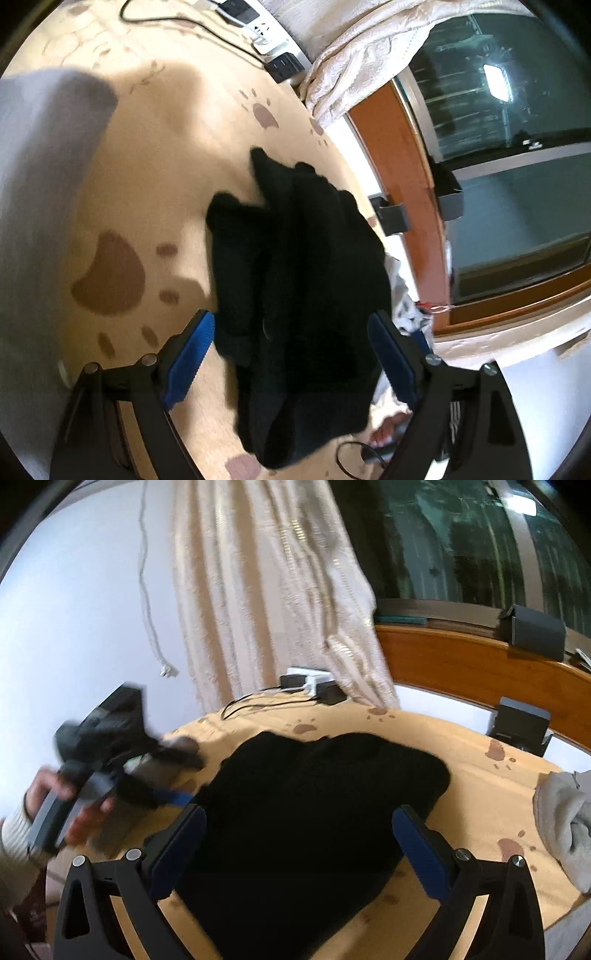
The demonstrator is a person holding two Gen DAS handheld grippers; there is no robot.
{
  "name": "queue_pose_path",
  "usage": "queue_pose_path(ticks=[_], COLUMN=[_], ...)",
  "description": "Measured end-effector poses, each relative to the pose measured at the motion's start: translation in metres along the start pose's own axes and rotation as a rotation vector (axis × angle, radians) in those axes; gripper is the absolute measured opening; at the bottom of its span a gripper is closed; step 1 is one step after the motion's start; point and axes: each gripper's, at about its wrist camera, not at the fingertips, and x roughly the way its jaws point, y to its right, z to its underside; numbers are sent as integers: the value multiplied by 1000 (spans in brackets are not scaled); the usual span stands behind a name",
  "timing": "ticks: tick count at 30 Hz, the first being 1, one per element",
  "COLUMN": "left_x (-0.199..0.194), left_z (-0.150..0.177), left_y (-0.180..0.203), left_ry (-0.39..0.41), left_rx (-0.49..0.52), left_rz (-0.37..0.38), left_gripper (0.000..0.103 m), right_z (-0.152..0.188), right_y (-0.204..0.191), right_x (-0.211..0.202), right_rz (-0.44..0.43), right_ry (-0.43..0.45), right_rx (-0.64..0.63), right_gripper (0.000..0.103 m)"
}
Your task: Fold clothes
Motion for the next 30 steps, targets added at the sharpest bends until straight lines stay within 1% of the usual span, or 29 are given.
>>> queue_pose_path(ticks=[2,4,6,7,9,13,16,18,20,22,24,28,30], left_x=[5,12,16,19,25,35,37,38,43,47,46,48,50], left_z=[-5,-10,-14,-17,-22,-25,-23,-23,-24,-26,-29,-31,-30], left_y=[0,-1,4,6,11,21,32,36,33,20,12,14,17], left_ry=[-18,-45,-57,-63,-77,-87,-77,-84,-117,-134,-139,-160,-164], left_rx=[-6,-19,2,11,22,27,75,112,138,96,57,53,57], left_rz=[-28,-42,-68,-80,-79,-41,20,52,39,38,71,80,105], left_gripper=[88,89,90,92,97,100,102,102,102,102,102,102,102], right_z=[5,9,12,14,18,24,26,28,29,30,30,30,31], right_y=[-7,-3,1,3,11,32,47,55,63,68,70,73,73], right_x=[-2,-6,-10,-11,-16,-23,-28,-30,-28,-24,-23,-23,-21], right_rz=[-5,2,10,14,22,40,62,66,59,50,43,29,23], right_ry=[-4,13,31,40,58,78,87,91,82,66,66,72,69], right_rx=[-12,18,49,64,104,184,223,251,285,317,333,352,364], right_gripper=[102,102,102,102,102,102,102,102,102,102,102,102,102])
